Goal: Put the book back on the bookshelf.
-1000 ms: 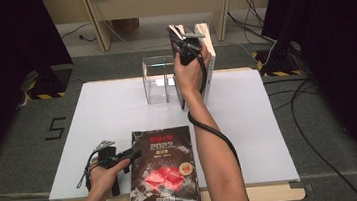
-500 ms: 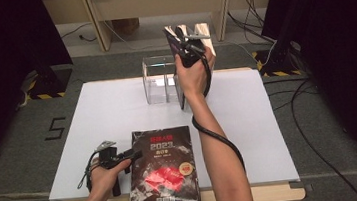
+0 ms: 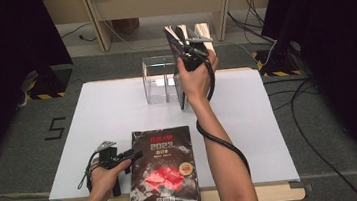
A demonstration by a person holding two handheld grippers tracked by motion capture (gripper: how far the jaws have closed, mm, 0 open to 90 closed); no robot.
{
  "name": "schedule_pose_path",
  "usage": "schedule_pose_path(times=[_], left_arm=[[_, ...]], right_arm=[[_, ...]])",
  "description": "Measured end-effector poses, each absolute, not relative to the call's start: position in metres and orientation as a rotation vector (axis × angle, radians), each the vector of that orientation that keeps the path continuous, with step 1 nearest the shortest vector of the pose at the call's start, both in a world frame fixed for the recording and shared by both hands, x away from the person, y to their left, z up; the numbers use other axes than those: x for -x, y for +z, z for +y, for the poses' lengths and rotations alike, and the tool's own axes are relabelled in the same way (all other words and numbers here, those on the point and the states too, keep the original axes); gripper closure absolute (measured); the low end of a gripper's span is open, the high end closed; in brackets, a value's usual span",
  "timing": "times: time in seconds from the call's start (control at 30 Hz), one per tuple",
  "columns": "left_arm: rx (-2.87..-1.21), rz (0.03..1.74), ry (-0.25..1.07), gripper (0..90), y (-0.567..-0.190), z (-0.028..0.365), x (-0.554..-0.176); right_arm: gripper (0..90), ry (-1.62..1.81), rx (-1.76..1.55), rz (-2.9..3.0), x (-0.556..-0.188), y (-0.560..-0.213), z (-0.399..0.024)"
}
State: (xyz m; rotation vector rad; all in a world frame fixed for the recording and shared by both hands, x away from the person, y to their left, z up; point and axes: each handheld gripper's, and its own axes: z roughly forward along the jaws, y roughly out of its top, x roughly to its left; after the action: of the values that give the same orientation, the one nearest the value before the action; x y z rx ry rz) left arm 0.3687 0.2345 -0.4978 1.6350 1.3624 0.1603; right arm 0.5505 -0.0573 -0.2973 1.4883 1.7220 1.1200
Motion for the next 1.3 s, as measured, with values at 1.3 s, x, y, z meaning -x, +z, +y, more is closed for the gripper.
schedule_pose_path(times=[1.3], left_arm=[[-1.638, 1.361, 0.169, 51.8, -0.497, 0.233, -0.368]], right_arm=[[56.8, 1.145, -1.482, 1.773, -0.522, -0.306, -0.063]])
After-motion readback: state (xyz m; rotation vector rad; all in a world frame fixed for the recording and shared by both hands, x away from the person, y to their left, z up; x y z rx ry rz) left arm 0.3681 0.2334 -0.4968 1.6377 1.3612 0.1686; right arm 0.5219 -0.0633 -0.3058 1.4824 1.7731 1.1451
